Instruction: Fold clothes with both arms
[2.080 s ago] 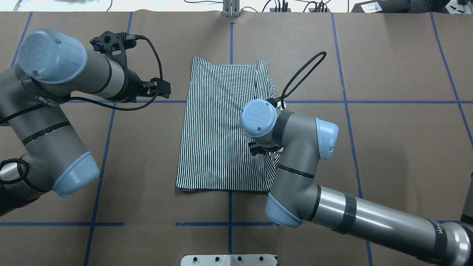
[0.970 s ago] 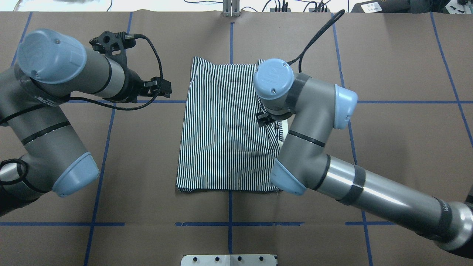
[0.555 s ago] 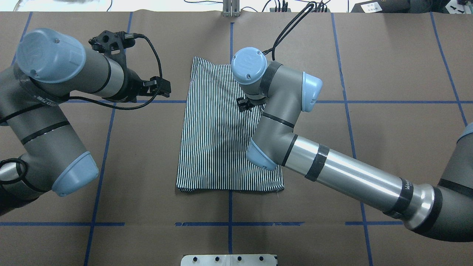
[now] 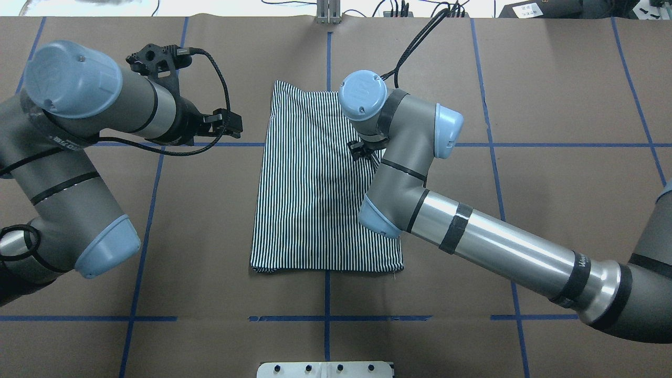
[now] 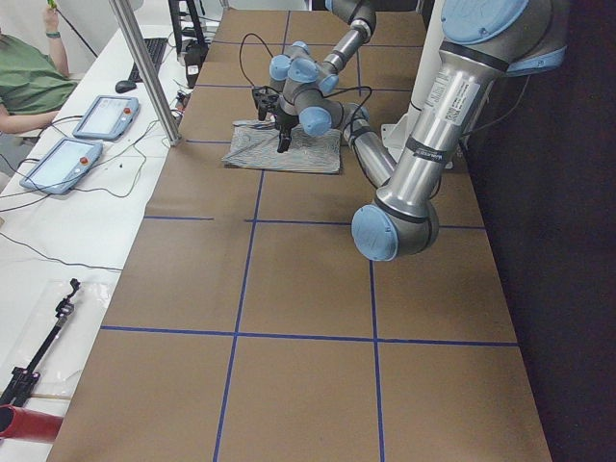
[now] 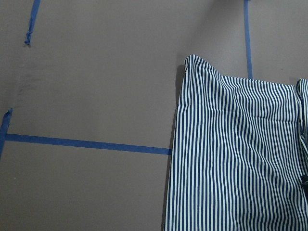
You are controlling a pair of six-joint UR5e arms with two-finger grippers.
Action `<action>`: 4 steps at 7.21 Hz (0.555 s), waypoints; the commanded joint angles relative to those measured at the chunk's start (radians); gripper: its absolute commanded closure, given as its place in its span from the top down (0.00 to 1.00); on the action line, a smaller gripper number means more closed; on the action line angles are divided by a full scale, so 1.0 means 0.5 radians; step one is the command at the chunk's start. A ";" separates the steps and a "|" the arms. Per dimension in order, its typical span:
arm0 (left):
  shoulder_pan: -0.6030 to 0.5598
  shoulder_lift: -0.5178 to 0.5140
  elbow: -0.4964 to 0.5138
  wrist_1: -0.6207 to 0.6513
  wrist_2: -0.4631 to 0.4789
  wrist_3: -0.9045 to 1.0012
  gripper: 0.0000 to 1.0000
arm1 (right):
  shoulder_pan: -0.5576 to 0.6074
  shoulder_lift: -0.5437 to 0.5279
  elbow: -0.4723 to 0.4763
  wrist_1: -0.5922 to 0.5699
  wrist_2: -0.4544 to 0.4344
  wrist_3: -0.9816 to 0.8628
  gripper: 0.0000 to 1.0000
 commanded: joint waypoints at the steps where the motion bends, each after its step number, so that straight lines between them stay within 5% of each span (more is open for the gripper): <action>1: 0.003 -0.001 0.004 -0.001 -0.020 -0.001 1.00 | 0.166 -0.234 0.208 -0.001 0.075 -0.232 1.00; 2: 0.003 -0.004 0.001 -0.001 -0.021 -0.001 1.00 | 0.271 -0.439 0.373 0.011 0.103 -0.444 1.00; 4: 0.003 -0.004 0.001 0.002 -0.024 -0.001 1.00 | 0.330 -0.420 0.412 -0.001 0.167 -0.477 1.00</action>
